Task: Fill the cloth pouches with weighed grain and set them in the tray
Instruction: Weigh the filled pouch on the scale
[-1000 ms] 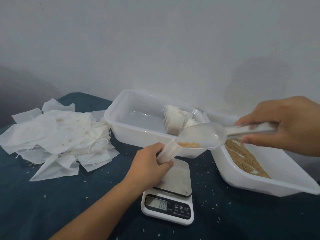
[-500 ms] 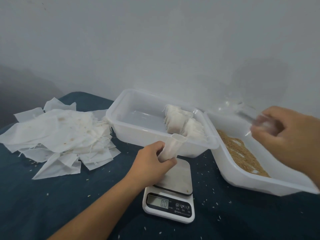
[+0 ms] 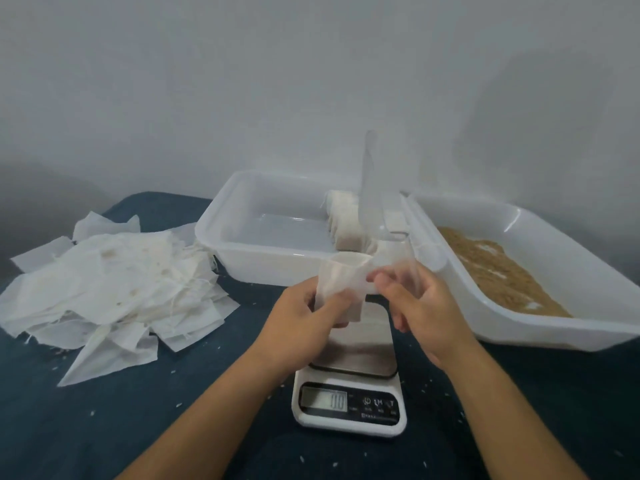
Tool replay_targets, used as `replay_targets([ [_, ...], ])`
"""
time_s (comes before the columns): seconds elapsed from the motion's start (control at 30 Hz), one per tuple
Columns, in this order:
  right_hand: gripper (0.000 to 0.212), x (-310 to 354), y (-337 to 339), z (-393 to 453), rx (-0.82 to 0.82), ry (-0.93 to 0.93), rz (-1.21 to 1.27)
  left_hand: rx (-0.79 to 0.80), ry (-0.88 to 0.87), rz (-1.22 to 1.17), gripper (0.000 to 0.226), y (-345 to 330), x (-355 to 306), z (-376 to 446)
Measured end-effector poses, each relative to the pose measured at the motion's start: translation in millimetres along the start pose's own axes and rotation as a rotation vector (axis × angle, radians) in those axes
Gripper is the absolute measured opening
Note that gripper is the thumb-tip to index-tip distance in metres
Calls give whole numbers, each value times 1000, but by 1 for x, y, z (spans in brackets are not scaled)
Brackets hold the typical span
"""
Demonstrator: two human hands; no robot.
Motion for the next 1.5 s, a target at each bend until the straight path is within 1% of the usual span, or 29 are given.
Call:
replay_targets([
  [0.03, 29, -6, 4, -2, -7, -22, 25, -47, 29, 20, 18, 3, 5, 1],
  [0.07, 33, -11, 6, -5, 20, -67, 83, -103, 61, 36, 18, 6, 10, 2],
  [0.1, 32, -17, 5, -10, 86, -129, 166, -158, 87, 40, 19, 9, 13, 3],
  [0.17, 30, -24, -5, -24, 283, -263, 312, -245, 119, 28, 24, 15, 18, 4],
  [0.23, 34, -28, -13, -35, 425, -368, 327, -297, 127, 26, 24, 19, 19, 4],
  [0.3, 28, -33, -16, -39, 459, -416, 268, -317, 129, 26, 23, 22, 21, 3],
  [0.37, 28, -32, -9, -35, 375, -420, 219, -324, 129, 21, 21, 24, 21, 3],
  [0.43, 35, -29, 8, -27, 207, -352, 139, -336, 133, 22, 21, 26, 22, 3],
  [0.5, 27, -22, 26, -20, 51, -240, -14, -342, 144, 19, 21, 26, 22, 2],
  [0.53, 24, -18, 30, -19, 14, -189, -49, -337, 148, 17, 22, 25, 23, 2],
  [0.6, 32, -14, 29, -17, -16, -112, 13, -314, 145, 16, 26, 22, 23, 3],
  [0.67, 39, -14, 24, -17, -42, -72, 92, -252, 125, 25, 27, 17, 21, 3],
  [0.77, 34, -15, 15, -17, -31, -33, 99, -76, 51, 31, 13, 0, 11, 1],
  [0.8, 31, -14, 12, -16, -17, -23, 86, -28, 24, 50, 14, -5, 7, -1],
  [0.87, 18, -12, 9, -18, 5, 9, 50, 32, -26, 132, 14, -12, 2, -4],
  [0.93, 7, -6, 6, -20, 17, 85, 23, 82, -74, 206, 15, -17, -2, -7],
  [0.97, 9, -3, 4, -20, 30, 132, 22, 102, -87, 216, 16, -19, -3, -8],
  [1.0, 16, -3, 4, -21, 37, 167, 21, 119, -91, 207, 16, -21, -3, -9],
  [1.03, 17, -2, 3, -21, 41, 184, 27, 133, -93, 199, 15, -21, -3, -9],
  [1.07, 12, -1, 4, -21, 42, 189, 42, 140, -104, 203, 16, -22, -3, -10],
  [1.13, 9, -1, 5, -22, 45, 192, 74, 123, -150, 246, 23, -19, -7, -10],
  [1.23, 12, -2, 7, -20, 24, 186, 78, 53, -163, 246, 19, -12, -9, -8],
  [1.27, 19, -5, 9, -20, -7, 175, 60, 25, -142, 241, 17, -9, -8, -6],
  [1.33, 38, -10, 13, -17, -66, 149, -32, -21, -87, 261, 9, -5, -1, -4],
  [1.37, 43, -13, 15, -16, -90, 134, -105, -44, -64, 281, 9, -3, 2, -3],
  [1.5, 53, -19, 19, -15, -159, 132, -350, -130, -20, 348, 12, 4, 10, 0],
])
Point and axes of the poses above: each hand's wrist, its own z-axis towards the middle knuckle, its own y-axis out of the back of the hand, x = y × z, the point moved 7 cm from there along z, towards the middle knuckle, and after that the axes turned 12 degrees about z, right-handed, at the moved point
